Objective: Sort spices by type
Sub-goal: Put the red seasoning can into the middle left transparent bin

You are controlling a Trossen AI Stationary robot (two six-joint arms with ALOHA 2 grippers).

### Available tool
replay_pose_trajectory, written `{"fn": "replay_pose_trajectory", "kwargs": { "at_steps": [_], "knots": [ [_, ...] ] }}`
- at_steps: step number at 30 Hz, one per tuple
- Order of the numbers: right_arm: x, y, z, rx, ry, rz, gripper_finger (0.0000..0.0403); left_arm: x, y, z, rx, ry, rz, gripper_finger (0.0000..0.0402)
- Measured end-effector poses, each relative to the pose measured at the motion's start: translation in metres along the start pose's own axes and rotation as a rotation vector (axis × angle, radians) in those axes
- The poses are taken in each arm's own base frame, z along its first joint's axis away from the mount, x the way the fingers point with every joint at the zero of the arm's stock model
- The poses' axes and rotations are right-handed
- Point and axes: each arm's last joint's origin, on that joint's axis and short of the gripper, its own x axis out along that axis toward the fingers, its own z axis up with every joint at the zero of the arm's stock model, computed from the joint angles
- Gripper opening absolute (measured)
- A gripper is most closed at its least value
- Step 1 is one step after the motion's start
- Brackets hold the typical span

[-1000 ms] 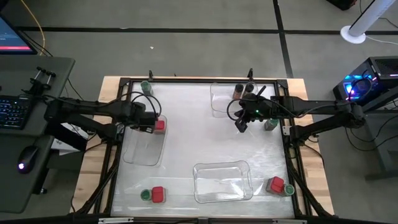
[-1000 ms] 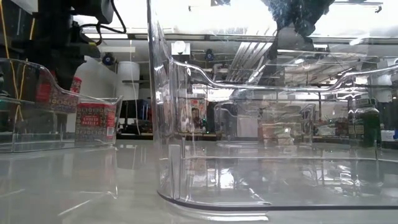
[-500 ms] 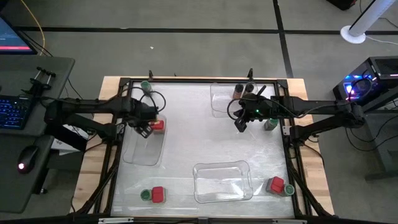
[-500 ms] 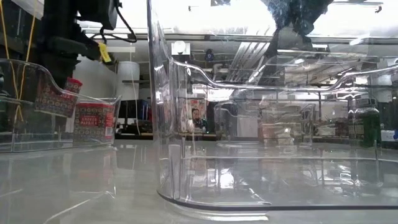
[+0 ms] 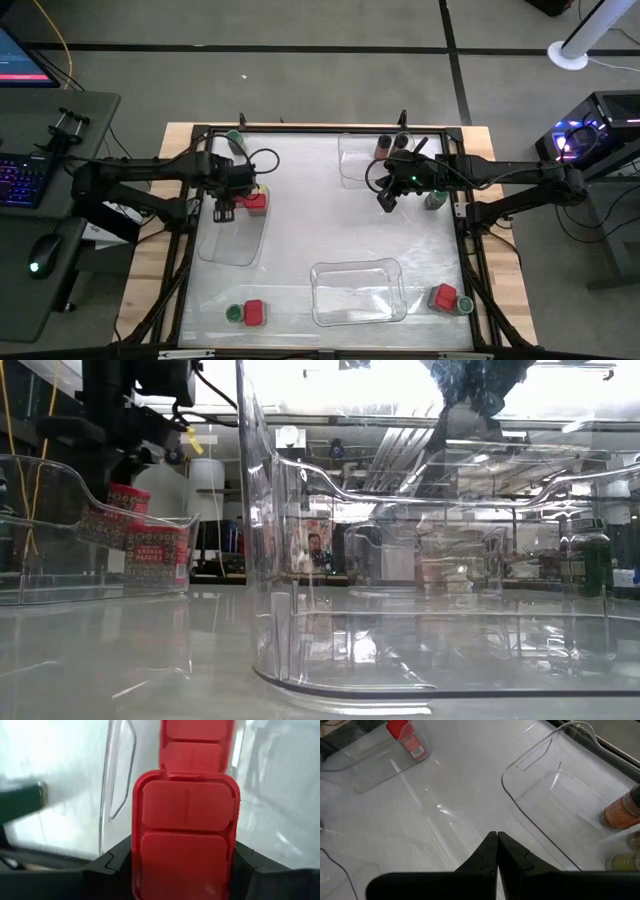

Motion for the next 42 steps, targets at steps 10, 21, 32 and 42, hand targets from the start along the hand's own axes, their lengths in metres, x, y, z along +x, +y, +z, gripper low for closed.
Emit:
{"fn": "replay_pose_trajectory", "kwargs": {
  "at_steps": [10, 21, 32, 42],
  "knots": [
    [0.0, 0.0, 0.0, 0.0, 0.0, 0.0, 0.0, 0.0, 0.0, 0.001, 0.201, -0.012, 0.003, 0.0199],
    [0.0, 0.0, 0.0, 0.01, 0.0, 0.0, 0.0, 0.0, 0.001, 0.004, 0.19, -0.043, 0.009, 0.0256],
    [0.0, 0.0, 0.0, 0.022, 0.0, 0.0, 0.0, -0.035, 0.011, 0.01, 0.044, -0.119, 0.122, 0.0257],
    [0.0, 0.001, 0.001, 0.048, 0.0, 0.026, 0.0, -0.061, -0.016, 0.007, -0.113, -0.313, -0.161, 0.0094]
  ]
}}
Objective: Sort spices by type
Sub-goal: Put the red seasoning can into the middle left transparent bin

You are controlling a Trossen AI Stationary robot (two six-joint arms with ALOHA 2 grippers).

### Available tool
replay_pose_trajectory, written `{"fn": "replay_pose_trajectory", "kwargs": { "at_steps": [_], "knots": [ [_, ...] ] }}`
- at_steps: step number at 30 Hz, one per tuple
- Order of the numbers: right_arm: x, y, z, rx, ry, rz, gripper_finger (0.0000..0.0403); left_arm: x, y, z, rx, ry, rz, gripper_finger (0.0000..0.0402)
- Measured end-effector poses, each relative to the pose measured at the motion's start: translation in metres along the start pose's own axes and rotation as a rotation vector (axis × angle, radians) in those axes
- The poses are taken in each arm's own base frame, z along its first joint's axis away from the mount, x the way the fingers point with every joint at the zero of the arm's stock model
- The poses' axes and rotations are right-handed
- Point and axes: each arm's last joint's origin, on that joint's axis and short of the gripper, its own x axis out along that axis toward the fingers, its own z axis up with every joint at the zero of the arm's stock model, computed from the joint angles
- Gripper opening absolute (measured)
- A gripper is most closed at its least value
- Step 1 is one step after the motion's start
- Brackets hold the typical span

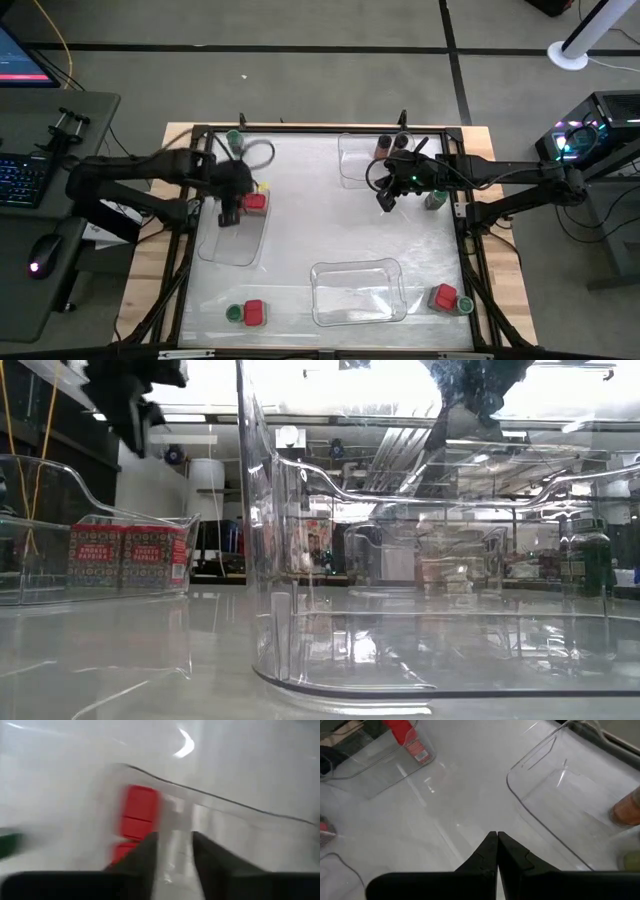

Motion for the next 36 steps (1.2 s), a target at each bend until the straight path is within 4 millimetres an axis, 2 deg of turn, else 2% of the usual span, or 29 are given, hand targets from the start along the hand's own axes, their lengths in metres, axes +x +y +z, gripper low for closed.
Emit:
{"fn": "replay_pose_trajectory", "kwargs": {
  "at_steps": [2, 3, 8, 12, 20, 23, 29, 33, 36],
  "knots": [
    [0.0, 0.0, 0.0, 0.0, 0.003, 0.005, 0.0, 0.008, -0.012, -0.004, 0.007, 0.036, -0.085, 0.0029],
    [0.0, 0.0, 0.0, 0.0, 0.003, 0.006, 0.0, 0.011, -0.018, -0.006, 0.008, 0.05, -0.108, 0.0016],
    [0.0, 0.0, 0.001, 0.002, 0.002, 0.016, 0.0, 0.022, -0.041, -0.018, 0.017, 0.104, -0.152, 0.0003],
    [0.001, -0.002, 0.007, 0.001, -0.03, 0.042, 0.0, 0.016, -0.06, -0.015, 0.077, 0.023, -0.216, 0.0001],
    [0.002, -0.009, 0.025, -0.04, -0.125, 0.135, 0.0, -0.012, -0.077, 0.008, 0.161, -0.213, -0.247, 0.0],
    [0.002, -0.008, 0.029, -0.069, -0.144, 0.196, 0.0, -0.011, -0.095, 0.014, 0.255, -0.181, -0.303, 0.0],
    [0.0, -0.001, 0.026, -0.161, -0.1, 0.335, 0.0, 0.0, -0.151, 0.028, 0.469, -0.069, -0.371, 0.0],
    [-0.003, 0.013, 0.018, -0.13, -0.038, 0.442, 0.0, 0.006, -0.182, 0.031, 0.546, -0.036, -0.386, 0.0],
    [-0.007, 0.03, 0.007, -0.097, 0.007, 0.489, 0.0, 0.011, -0.194, 0.026, 0.592, -0.014, -0.402, 0.0]
  ]
}}
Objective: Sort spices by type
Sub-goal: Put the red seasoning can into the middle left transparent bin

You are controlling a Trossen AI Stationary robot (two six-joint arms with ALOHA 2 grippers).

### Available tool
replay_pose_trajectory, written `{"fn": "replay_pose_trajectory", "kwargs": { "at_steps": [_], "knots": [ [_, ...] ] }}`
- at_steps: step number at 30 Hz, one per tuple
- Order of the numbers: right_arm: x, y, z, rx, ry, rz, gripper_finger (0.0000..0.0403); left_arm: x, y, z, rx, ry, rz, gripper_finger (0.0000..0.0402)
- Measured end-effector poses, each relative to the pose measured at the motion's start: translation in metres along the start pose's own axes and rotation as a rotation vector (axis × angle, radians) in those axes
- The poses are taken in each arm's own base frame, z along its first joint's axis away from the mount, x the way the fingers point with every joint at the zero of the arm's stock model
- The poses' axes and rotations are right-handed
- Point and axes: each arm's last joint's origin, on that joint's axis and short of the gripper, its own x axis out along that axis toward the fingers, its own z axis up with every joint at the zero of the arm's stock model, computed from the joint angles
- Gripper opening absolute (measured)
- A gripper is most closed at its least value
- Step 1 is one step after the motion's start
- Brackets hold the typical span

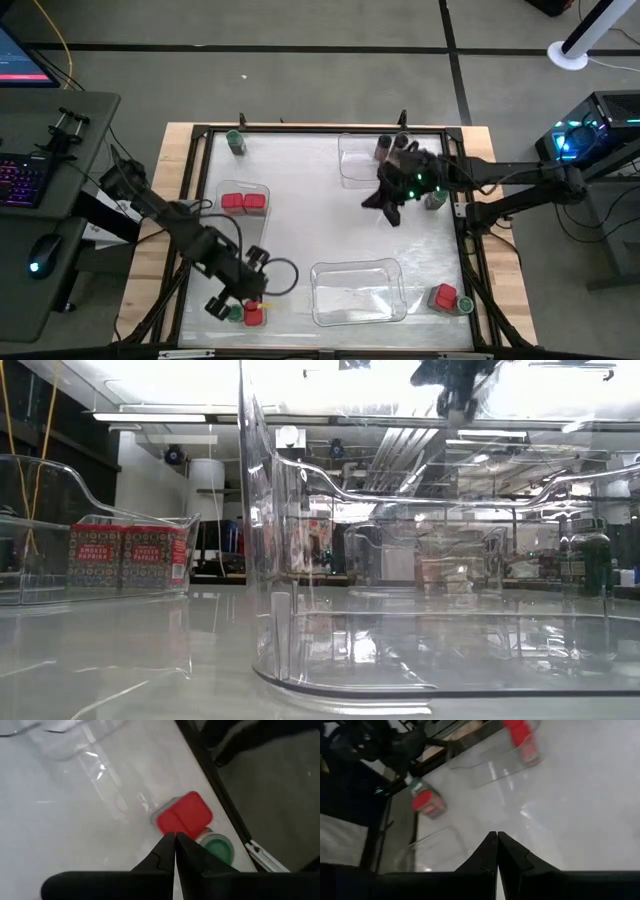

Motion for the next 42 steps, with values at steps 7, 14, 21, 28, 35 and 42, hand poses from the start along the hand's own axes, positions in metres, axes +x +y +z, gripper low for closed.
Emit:
{"fn": "replay_pose_trajectory", "kwargs": {
  "at_steps": [7, 14, 21, 28, 35, 42],
  "knots": [
    [0.005, 0.047, -0.029, 0.125, -0.048, -0.086, 0.0, 0.018, -0.013, -0.004, 0.152, -0.009, -0.029, 0.0],
    [0.014, 0.075, -0.055, 0.221, -0.072, -0.136, 0.0, 0.037, -0.014, -0.006, 0.26, -0.095, -0.03, 0.0],
    [0.032, 0.081, -0.069, 0.231, -0.039, -0.183, 0.0, 0.064, -0.012, -0.004, 0.323, -0.011, -0.018, 0.0],
    [0.046, 0.08, -0.075, 0.217, -0.006, -0.214, 0.0, 0.092, -0.008, 0.004, 0.289, 0.073, -0.012, 0.0],
    [0.045, 0.081, -0.075, 0.188, 0.016, -0.196, 0.0, 0.093, -0.002, 0.005, 0.261, 0.085, 0.047, 0.0],
    [0.045, 0.081, -0.075, 0.186, 0.016, -0.195, 0.0, 0.093, 0.035, 0.002, 0.233, 0.155, 0.19, 0.0]
  ]
}}
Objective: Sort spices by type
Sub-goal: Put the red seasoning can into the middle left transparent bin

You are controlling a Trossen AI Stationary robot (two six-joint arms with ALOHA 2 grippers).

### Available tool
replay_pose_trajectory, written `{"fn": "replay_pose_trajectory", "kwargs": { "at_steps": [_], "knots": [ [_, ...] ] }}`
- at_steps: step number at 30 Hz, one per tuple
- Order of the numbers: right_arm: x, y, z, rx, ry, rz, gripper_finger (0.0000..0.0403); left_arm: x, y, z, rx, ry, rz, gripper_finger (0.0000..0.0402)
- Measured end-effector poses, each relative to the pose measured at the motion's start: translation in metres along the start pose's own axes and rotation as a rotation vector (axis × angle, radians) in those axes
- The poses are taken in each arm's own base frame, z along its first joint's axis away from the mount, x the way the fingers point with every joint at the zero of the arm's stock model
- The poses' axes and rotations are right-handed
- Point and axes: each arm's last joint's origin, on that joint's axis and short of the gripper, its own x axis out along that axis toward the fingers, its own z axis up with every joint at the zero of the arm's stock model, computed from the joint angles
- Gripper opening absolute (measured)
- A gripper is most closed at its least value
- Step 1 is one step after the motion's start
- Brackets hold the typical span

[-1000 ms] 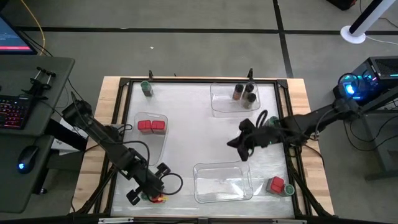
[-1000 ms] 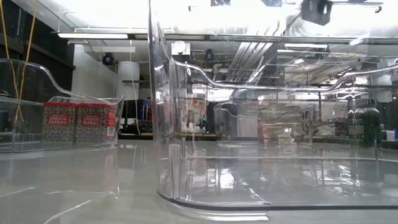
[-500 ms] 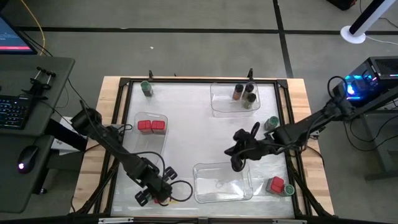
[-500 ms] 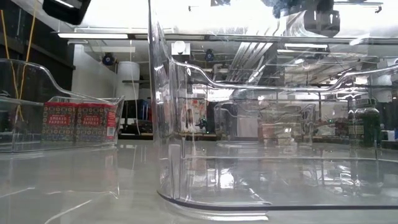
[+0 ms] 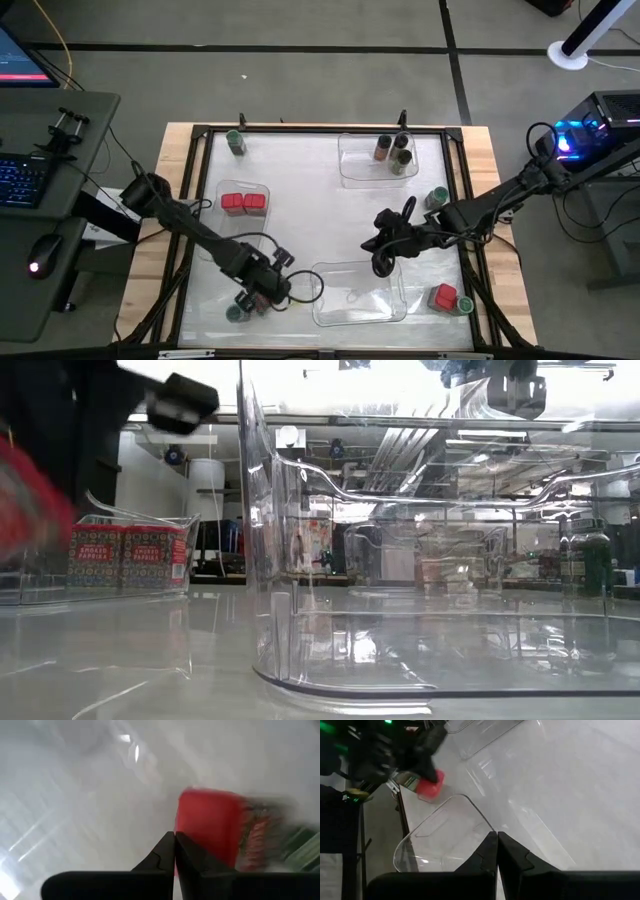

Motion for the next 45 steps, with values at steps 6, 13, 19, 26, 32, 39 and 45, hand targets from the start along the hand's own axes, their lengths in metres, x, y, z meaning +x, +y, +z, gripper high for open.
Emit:
{"fn": "replay_pose_trajectory", "kwargs": {
  "at_steps": [6, 13, 19, 26, 32, 39, 45],
  "knots": [
    [0.0, 0.0, 0.0, 0.0, 0.005, 0.004, 0.0, -0.001, 0.037, -0.009, 0.047, 0.051, 0.136, 0.0],
    [0.0, 0.0, 0.0, -0.001, 0.007, 0.005, 0.0, -0.036, 0.06, -0.013, -0.105, -0.002, 0.158, 0.0],
    [0.0, 0.0, 0.0, -0.019, 0.007, 0.004, 0.0, -0.053, 0.046, -0.01, -0.201, -0.09, 0.122, 0.0],
    [0.0, 0.0, 0.0, -0.028, 0.007, 0.004, 0.0, -0.048, -0.009, -0.002, -0.24, -0.111, -0.019, 0.0],
    [0.0, 0.0, 0.0, -0.046, 0.007, 0.003, 0.0, -0.031, -0.041, -0.011, -0.377, -0.068, -0.043, 0.0],
    [0.0, 0.0, 0.0, -0.064, 0.007, 0.003, 0.0, -0.012, -0.042, -0.013, -0.456, -0.026, -0.097, 0.0],
    [0.001, 0.0, 0.0, -0.061, 0.007, 0.003, 0.0, 0.005, -0.036, -0.013, -0.429, 0.032, -0.119, 0.0]
  ]
}}
